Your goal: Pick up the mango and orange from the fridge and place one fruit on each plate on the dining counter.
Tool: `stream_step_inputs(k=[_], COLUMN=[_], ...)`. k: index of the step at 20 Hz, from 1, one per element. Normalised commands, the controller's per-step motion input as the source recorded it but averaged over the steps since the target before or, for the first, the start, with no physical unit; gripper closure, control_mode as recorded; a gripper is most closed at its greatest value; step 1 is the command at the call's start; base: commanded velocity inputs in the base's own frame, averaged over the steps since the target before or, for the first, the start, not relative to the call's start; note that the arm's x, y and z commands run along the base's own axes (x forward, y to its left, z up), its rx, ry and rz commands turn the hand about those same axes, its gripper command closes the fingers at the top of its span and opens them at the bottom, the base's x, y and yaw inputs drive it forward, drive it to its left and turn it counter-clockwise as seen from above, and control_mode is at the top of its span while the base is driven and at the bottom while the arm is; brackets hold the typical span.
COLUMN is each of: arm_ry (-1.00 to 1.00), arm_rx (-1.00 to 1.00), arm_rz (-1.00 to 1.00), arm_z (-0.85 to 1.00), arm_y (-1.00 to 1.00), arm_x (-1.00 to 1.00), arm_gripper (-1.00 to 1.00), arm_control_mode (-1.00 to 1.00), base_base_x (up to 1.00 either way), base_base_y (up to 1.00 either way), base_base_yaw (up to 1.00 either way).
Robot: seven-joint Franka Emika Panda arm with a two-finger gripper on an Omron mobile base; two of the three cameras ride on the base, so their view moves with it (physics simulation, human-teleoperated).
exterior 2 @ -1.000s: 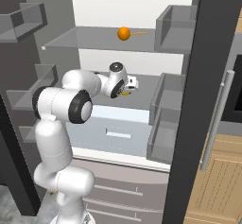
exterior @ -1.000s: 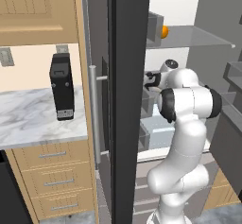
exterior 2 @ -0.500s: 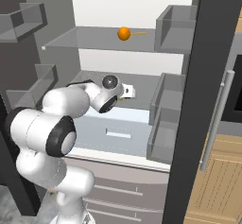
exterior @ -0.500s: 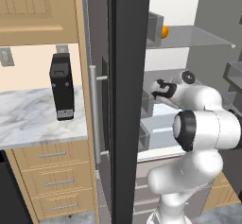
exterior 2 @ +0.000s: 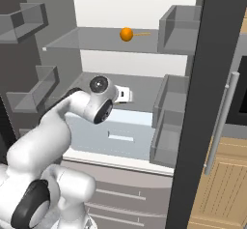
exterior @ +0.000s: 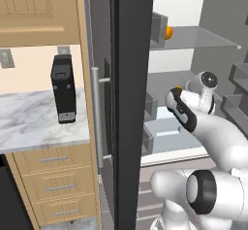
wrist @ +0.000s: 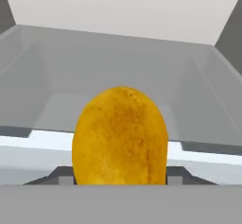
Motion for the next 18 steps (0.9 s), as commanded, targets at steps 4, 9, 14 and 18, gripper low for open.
stream_step_inputs(k=[4, 9, 14, 18], arm_ry=[0.14, 0.12, 0.01, 0.09], arm_rx=[0.02, 0.09, 0.12, 0.06], arm_rz=[-0.04, -0.03, 0.00, -0.02], arm_z=[0.77, 0.24, 0.03, 0.22], arm_y=[0.00, 0.00, 0.00, 0.12], arm_x=[-1.00, -1.00, -1.00, -0.96], arm_gripper=[1.00, 1.00, 1.00, 1.00], arm_control_mode=[-1.00, -1.00, -1.00, -1.00], base_base_x=[0.00, 0.00, 0.00, 0.00], base_base_y=[0.00, 0.00, 0.00, 0.00], base_base_yaw=[0.00, 0.00, 0.00, 0.00])
